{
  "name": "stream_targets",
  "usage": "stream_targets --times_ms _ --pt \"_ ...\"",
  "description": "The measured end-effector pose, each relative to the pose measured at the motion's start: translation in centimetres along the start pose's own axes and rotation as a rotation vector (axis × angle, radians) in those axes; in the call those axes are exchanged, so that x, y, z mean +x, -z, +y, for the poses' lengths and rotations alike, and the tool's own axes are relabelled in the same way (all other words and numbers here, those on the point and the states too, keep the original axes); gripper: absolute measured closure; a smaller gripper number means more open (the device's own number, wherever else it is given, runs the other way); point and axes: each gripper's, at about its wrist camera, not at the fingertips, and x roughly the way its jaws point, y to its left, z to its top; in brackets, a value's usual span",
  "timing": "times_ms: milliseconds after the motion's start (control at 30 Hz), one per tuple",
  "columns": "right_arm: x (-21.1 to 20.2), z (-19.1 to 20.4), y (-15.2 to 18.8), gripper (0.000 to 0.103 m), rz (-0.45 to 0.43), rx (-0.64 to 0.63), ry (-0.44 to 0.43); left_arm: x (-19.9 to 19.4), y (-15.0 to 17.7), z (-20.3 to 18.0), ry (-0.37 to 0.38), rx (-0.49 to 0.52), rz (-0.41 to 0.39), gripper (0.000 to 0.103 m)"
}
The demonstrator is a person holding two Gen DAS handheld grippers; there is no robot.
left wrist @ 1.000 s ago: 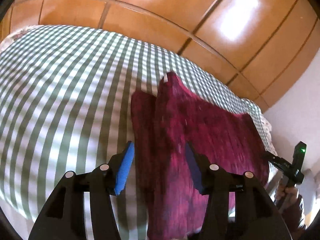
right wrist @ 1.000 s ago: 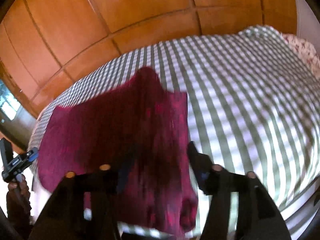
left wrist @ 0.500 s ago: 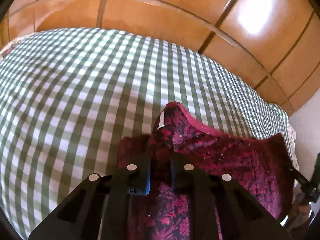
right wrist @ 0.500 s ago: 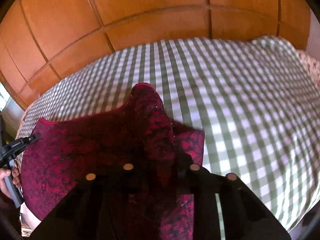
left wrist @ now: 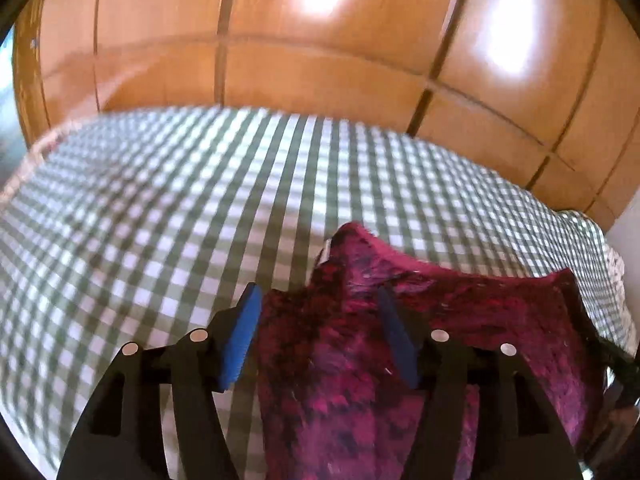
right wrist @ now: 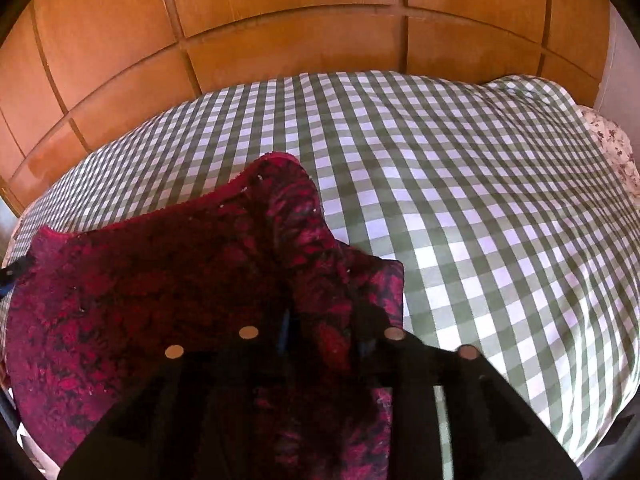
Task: Fold small clothes
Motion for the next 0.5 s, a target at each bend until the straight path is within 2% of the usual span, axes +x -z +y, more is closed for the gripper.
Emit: stream_targets --times_ms 67,100,133,200,267,367,500 --pt "-0.9 0.3 -0.2 0.045 -0.022 -0.006 0.039 -1.7 0.5 -0.6 -0.007 0.036 -0.042 0.043" --pt "-1.5 0.4 -0.3 0.045 -0.033 -0.008 0.036 -2.3 0.8 -1.0 -0.005 0.05 -0.059 0.043" --pt "-2.1 0.5 -0.3 0.044 -0.043 -0.009 0.03 -3.2 1.1 -1.4 -0.006 0.07 -0.077 0.039" --pt "-3.6 1.1 -0.2 0.036 -0.078 -0.019 0.034 -4.2 1.6 -2.1 -0.01 0.096 -0.109 0.032" --pt "-5.1 2.0 0.0 0.033 -0.114 -0.036 0.029 -5.2 2.0 -2.7 -0.014 0.131 -0.138 0.032" --pt "-7.0 3.9 0.4 0.029 -0.14 -0.071 -0.032 -6.0 2.5 -3.1 0.001 0.149 -0.142 0.032" --pt "-8.3 6.9 1.8 0.025 -0.13 -0.135 -0.108 -6.6 3.2 -3.5 0.01 0.157 -0.145 0.032"
